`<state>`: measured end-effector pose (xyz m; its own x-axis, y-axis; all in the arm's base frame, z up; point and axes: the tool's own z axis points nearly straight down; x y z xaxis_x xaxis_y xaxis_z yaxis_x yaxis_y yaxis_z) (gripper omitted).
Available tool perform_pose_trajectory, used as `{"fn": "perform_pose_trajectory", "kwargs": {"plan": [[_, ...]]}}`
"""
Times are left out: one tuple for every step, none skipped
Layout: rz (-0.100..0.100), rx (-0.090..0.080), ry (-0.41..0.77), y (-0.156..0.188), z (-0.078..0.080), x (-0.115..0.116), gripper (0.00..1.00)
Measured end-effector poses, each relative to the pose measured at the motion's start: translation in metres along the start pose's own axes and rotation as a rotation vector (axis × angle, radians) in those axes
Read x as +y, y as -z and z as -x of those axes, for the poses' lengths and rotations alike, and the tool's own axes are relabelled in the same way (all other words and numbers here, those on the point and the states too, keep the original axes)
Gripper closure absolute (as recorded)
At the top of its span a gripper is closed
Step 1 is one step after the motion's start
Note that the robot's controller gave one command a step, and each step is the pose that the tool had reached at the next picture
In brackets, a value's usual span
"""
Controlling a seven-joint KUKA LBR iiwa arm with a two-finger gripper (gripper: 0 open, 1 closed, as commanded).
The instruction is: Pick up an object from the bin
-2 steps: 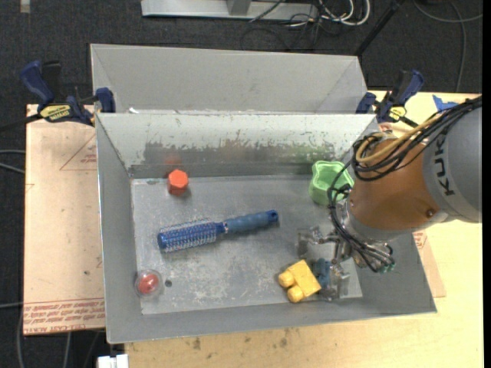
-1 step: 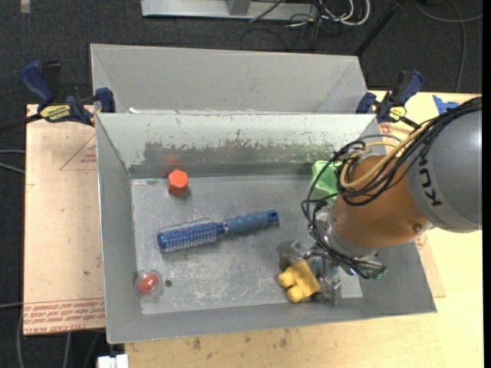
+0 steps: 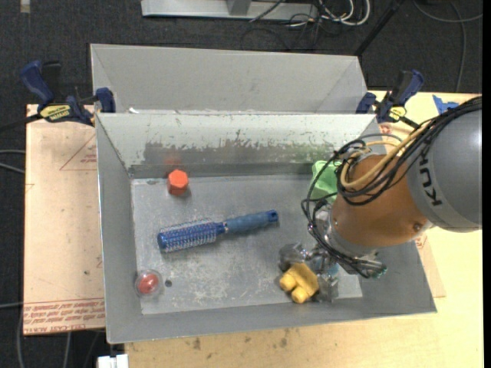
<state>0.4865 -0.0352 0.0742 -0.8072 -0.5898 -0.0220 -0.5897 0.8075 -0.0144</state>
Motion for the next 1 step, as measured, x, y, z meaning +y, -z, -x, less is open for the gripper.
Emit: {"fn": "perform_pose_trajectory", "kwargs": {"plan": [[0.009,0.013,0.036,0.1406,0.0115,-0.0121,1.00]]}}
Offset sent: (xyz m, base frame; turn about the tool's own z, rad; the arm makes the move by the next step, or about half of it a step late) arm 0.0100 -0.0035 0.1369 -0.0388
